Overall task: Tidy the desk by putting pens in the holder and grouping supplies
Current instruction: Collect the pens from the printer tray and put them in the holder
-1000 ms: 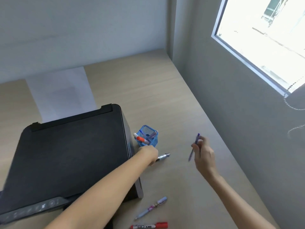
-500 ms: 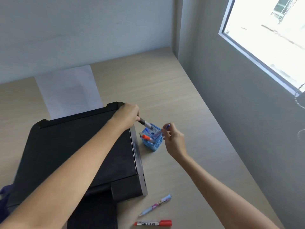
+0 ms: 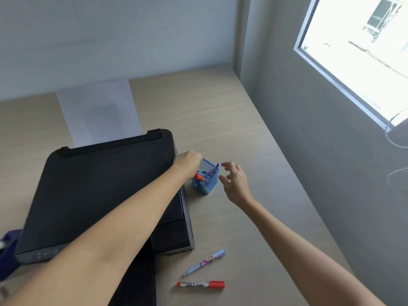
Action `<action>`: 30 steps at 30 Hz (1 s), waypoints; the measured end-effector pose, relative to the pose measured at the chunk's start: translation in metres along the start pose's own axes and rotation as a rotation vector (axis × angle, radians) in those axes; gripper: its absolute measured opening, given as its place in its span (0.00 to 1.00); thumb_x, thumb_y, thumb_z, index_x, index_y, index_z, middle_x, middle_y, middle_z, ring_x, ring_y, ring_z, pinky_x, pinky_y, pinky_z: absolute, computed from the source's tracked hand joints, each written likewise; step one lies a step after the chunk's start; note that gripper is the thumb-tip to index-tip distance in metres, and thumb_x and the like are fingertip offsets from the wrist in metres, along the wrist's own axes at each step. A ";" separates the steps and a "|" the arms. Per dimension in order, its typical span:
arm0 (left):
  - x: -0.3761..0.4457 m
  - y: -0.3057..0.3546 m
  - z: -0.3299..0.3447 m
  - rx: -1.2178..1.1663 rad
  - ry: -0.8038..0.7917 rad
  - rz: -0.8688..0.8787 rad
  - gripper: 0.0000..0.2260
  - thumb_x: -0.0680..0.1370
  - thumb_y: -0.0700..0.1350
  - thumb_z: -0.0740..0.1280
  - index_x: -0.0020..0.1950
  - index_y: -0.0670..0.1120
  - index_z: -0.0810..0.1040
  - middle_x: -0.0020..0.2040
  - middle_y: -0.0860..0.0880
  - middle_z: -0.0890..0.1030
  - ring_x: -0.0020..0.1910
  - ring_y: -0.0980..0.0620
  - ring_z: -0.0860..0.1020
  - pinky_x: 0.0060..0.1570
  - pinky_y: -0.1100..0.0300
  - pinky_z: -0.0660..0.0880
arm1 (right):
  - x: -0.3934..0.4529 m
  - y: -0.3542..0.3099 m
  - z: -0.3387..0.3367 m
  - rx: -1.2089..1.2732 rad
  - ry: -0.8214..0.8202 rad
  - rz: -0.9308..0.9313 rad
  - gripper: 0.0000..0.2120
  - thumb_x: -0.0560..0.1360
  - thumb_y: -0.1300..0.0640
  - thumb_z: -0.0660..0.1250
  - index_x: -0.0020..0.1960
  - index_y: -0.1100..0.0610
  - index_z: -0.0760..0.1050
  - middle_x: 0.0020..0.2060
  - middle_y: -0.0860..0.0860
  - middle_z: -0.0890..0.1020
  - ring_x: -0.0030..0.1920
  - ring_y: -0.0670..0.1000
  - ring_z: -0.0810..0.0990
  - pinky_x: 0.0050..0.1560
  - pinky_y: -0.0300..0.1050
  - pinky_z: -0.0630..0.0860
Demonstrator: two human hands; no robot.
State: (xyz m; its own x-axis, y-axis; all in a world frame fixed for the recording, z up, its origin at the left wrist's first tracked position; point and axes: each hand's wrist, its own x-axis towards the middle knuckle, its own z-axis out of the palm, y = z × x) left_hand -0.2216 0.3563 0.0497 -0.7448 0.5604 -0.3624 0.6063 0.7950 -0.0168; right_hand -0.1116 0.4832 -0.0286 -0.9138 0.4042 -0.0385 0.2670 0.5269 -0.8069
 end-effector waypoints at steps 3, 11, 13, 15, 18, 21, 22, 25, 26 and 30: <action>-0.031 0.007 -0.008 -0.009 0.229 0.066 0.15 0.78 0.40 0.66 0.65 0.43 0.73 0.62 0.42 0.75 0.62 0.43 0.73 0.53 0.51 0.77 | -0.031 0.006 -0.008 -0.003 0.051 -0.010 0.10 0.75 0.62 0.67 0.55 0.55 0.75 0.48 0.50 0.76 0.37 0.42 0.75 0.42 0.37 0.71; -0.191 0.037 0.073 -0.129 0.062 0.443 0.09 0.80 0.44 0.60 0.52 0.43 0.77 0.51 0.44 0.79 0.49 0.42 0.80 0.47 0.47 0.79 | -0.142 0.053 0.012 -0.236 -0.529 -0.114 0.13 0.68 0.55 0.74 0.52 0.52 0.80 0.48 0.54 0.75 0.49 0.51 0.74 0.49 0.38 0.67; -0.217 0.041 0.104 -0.044 -0.068 0.466 0.09 0.80 0.43 0.58 0.53 0.43 0.77 0.52 0.44 0.79 0.50 0.41 0.80 0.48 0.46 0.78 | -0.158 0.059 0.020 -0.288 -0.523 -0.127 0.11 0.69 0.59 0.72 0.51 0.53 0.81 0.47 0.53 0.72 0.52 0.55 0.73 0.49 0.38 0.67; -0.234 0.045 0.129 0.047 -0.097 0.487 0.03 0.75 0.45 0.68 0.45 0.46 0.78 0.46 0.48 0.81 0.44 0.48 0.81 0.40 0.54 0.80 | -0.168 0.065 0.022 -0.337 -0.509 -0.138 0.09 0.69 0.61 0.68 0.49 0.56 0.80 0.48 0.55 0.73 0.53 0.57 0.73 0.50 0.42 0.69; -0.244 0.045 0.149 0.121 -0.166 0.373 0.16 0.53 0.54 0.81 0.33 0.50 0.79 0.34 0.53 0.81 0.32 0.57 0.80 0.24 0.65 0.76 | -0.174 0.072 0.013 -0.410 -0.529 -0.144 0.08 0.72 0.62 0.65 0.51 0.60 0.77 0.51 0.57 0.75 0.54 0.57 0.73 0.54 0.46 0.71; -0.241 0.040 0.166 0.102 -0.265 0.217 0.20 0.47 0.55 0.83 0.31 0.49 0.80 0.33 0.51 0.81 0.30 0.56 0.81 0.23 0.66 0.76 | -0.172 0.076 -0.006 -0.327 -0.490 -0.070 0.03 0.74 0.63 0.64 0.46 0.62 0.76 0.43 0.56 0.78 0.46 0.56 0.77 0.46 0.45 0.70; -0.241 0.040 0.172 0.057 -0.235 0.183 0.21 0.42 0.54 0.83 0.27 0.49 0.79 0.28 0.52 0.79 0.25 0.58 0.79 0.18 0.67 0.72 | -0.170 0.076 -0.014 -0.290 -0.449 -0.030 0.02 0.73 0.65 0.65 0.44 0.62 0.76 0.38 0.54 0.78 0.41 0.55 0.76 0.41 0.44 0.69; -0.243 0.041 0.159 0.049 -0.240 0.185 0.14 0.58 0.50 0.81 0.37 0.48 0.81 0.36 0.49 0.82 0.34 0.54 0.83 0.28 0.62 0.78 | -0.157 0.071 -0.040 -0.177 -0.210 0.080 0.03 0.72 0.66 0.69 0.39 0.60 0.79 0.29 0.49 0.76 0.33 0.51 0.72 0.34 0.42 0.66; -0.242 0.045 0.149 -0.002 -0.239 0.155 0.09 0.72 0.46 0.73 0.47 0.45 0.79 0.46 0.47 0.82 0.45 0.48 0.83 0.40 0.55 0.80 | -0.150 0.067 -0.048 -0.157 -0.120 0.098 0.03 0.71 0.65 0.71 0.39 0.60 0.80 0.28 0.49 0.77 0.32 0.51 0.73 0.33 0.42 0.66; -0.225 0.049 0.097 -0.140 -0.055 0.177 0.10 0.83 0.46 0.55 0.58 0.44 0.73 0.56 0.45 0.77 0.55 0.43 0.79 0.51 0.46 0.77 | -0.108 0.038 -0.082 -0.081 0.175 0.086 0.03 0.72 0.58 0.73 0.41 0.57 0.82 0.27 0.53 0.80 0.29 0.53 0.77 0.32 0.42 0.69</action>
State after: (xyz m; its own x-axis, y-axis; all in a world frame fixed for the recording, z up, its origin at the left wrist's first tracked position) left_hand 0.0026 0.2461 0.0406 -0.6116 0.6834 -0.3986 0.6785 0.7122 0.1799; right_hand 0.0223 0.5214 -0.0070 -0.8212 0.5707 0.0033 0.3723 0.5400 -0.7549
